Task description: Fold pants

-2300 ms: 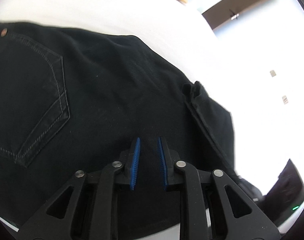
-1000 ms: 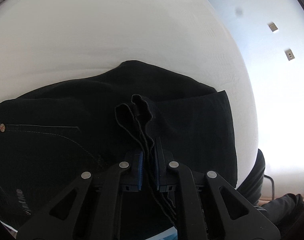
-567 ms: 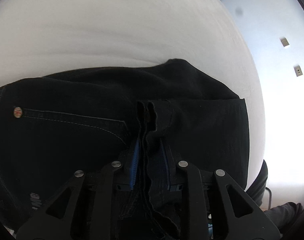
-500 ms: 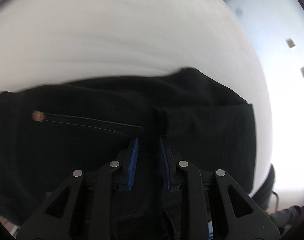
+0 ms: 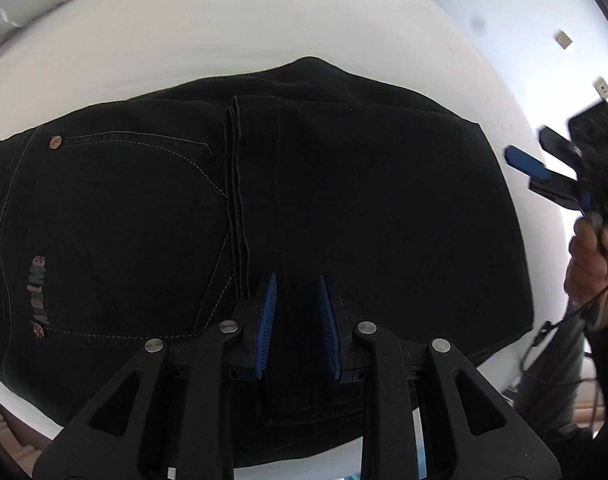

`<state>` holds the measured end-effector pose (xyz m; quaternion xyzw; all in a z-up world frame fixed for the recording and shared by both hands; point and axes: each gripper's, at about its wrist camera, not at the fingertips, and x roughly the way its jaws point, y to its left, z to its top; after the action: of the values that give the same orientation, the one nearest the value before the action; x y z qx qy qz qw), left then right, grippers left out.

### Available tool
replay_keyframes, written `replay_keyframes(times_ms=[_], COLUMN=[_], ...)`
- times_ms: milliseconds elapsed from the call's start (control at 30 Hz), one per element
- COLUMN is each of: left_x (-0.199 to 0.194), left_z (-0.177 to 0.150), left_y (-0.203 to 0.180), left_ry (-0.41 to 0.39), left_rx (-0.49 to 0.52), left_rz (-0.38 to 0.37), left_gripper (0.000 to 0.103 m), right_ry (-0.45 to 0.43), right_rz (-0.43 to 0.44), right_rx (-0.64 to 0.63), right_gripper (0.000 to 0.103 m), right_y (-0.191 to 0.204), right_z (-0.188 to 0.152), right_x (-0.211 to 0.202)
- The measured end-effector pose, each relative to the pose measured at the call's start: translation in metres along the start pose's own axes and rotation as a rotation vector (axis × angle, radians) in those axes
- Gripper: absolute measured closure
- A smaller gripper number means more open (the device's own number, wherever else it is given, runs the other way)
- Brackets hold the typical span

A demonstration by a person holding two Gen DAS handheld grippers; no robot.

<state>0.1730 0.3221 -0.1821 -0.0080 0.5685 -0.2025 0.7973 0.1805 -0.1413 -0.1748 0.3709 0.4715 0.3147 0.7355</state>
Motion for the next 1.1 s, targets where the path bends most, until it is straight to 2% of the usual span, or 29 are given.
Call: replay_keyframes(times_ms=[33, 167, 300, 367, 400, 433, 467, 500, 533, 600, 667, 733, 767, 800, 833, 867, 967, 1033, 1067, 1100], left_x=[0.002, 0.005, 0.011, 0.028, 0.028, 0.036, 0.033, 0.026, -0.002, -0.017, -0.044, -0.068, -0.082, -0.092, -0.106, -0.112, -0.110, -0.100, -0.091, -0.085], left_z=[0.000, -0.005, -0.001, -0.016, -0.018, -0.031, -0.033, -0.040, -0.035, -0.050, -0.073, -0.098, -0.114, -0.127, -0.147, -0.161, -0.187, -0.196, -0.197, -0.197], left_y=[-0.002, 0.011, 0.005, -0.022, -0.024, -0.050, -0.047, -0.061, -0.077, -0.066, -0.043, -0.018, -0.001, 0.012, 0.030, 0.043, 0.081, 0.097, 0.103, 0.107], left_ry=[-0.002, 0.004, 0.000, -0.009, -0.016, -0.030, -0.045, -0.060, -0.075, -0.120, -0.223, -0.321, -0.374, -0.426, -0.521, -0.566, -0.587, -0.583, -0.563, -0.556], left_rx=[-0.003, -0.064, -0.055, -0.049, -0.050, -0.056, -0.073, -0.097, -0.127, -0.193, -0.296, -0.416, -0.502, -0.570, -0.671, -0.740, -0.922, -0.984, -1.015, -1.028], left_rz=[0.003, -0.034, -0.026, -0.016, -0.014, -0.015, -0.016, -0.009, 0.005, 0.004, -0.019, -0.011, -0.001, 0.005, 0.004, -0.004, -0.088, -0.152, -0.182, -0.214], left_gripper=[0.082, 0.082, 0.082, 0.082, 0.082, 0.082, 0.082, 0.082, 0.082, 0.082, 0.081, 0.067, 0.036, 0.010, 0.006, 0.005, 0.005, 0.005, 0.005, 0.005], right_ry=[0.002, 0.059, 0.125, 0.150, 0.164, 0.184, 0.205, 0.214, 0.231, 0.238, 0.199, 0.157, 0.135, 0.121, 0.110, 0.103, 0.119, 0.151, 0.151, 0.131], right_rz=[-0.028, -0.004, 0.068, 0.092, 0.103, 0.115, 0.121, 0.123, 0.131, 0.147, 0.183, 0.205, 0.216, 0.221, 0.218, 0.216, 0.208, 0.129, 0.103, 0.094], right_rx=[0.024, 0.065, 0.027, -0.001, -0.011, -0.018, -0.027, -0.034, -0.031, -0.031, -0.051, -0.053, -0.046, -0.042, -0.035, -0.025, 0.051, 0.132, 0.161, 0.174], right_gripper=[0.049, 0.051, 0.051, 0.051, 0.051, 0.051, 0.051, 0.051, 0.052, 0.050, 0.050, 0.050, 0.050, 0.050, 0.049, 0.049, 0.046, 0.048, 0.064, 0.070], right_y=[-0.010, -0.027, 0.000, 0.014, 0.021, 0.026, 0.031, 0.035, 0.038, 0.047, 0.058, 0.064, 0.067, 0.066, 0.066, 0.064, 0.044, 0.020, 0.006, 0.001], right_z=[0.005, -0.012, -0.081, -0.109, -0.120, -0.131, -0.141, -0.145, -0.149, -0.151, -0.143, -0.132, -0.122, -0.116, -0.109, -0.102, -0.093, -0.095, -0.099, -0.100], right_x=[0.000, 0.006, 0.020, 0.021, 0.021, 0.020, 0.021, 0.021, 0.019, 0.014, 0.006, 0.001, 0.001, 0.001, 0.003, 0.008, 0.029, 0.043, 0.047, 0.044])
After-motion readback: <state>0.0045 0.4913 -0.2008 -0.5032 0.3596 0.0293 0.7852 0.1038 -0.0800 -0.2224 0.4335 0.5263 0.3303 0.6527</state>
